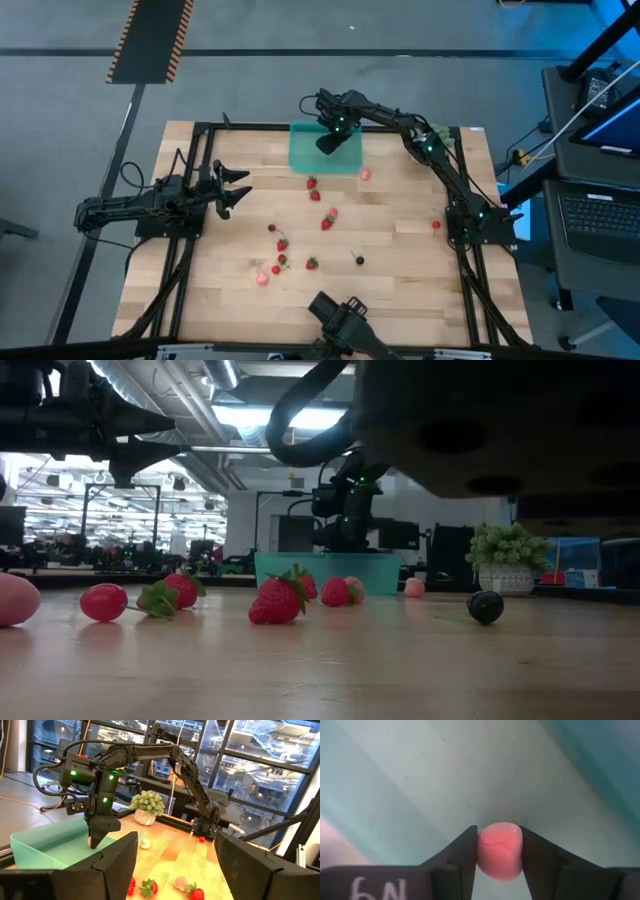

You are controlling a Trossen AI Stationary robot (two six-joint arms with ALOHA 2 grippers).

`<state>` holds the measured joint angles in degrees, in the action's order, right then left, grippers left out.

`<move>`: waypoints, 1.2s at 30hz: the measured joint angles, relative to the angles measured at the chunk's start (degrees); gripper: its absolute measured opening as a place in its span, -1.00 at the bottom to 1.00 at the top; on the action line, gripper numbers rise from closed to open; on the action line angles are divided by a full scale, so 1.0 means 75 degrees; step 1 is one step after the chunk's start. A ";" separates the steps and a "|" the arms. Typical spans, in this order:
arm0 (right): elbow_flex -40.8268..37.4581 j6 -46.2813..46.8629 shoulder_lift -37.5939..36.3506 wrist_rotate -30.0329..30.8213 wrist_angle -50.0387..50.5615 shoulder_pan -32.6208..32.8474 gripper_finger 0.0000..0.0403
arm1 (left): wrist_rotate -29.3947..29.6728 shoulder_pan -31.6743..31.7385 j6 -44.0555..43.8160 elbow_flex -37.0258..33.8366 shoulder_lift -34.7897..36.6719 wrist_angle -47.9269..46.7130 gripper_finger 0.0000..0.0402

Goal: Pick and placing Produce into tupperware
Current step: Put the pink peach into the green container

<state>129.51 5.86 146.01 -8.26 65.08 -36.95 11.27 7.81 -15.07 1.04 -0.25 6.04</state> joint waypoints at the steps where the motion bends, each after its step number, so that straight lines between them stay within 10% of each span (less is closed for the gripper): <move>1: 0.0003 0.0020 0.0000 0.0023 -0.0008 0.0003 -0.26 | 0.0000 -0.0003 0.0000 0.0000 0.0000 -0.0001 0.28; 15: -0.0028 0.0152 -0.0179 0.0196 0.0037 0.0004 -0.06 | 0.0003 -0.0003 0.0000 0.0000 0.0000 0.0002 0.28; 36: -0.0069 -0.0823 -0.3544 0.1047 0.2026 0.0716 -0.06 | 0.0003 0.0000 0.0000 0.0000 0.0000 0.0018 0.28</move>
<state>129.00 -0.32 119.44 -0.41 80.28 -31.58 11.29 7.81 -15.07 1.04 -0.25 6.17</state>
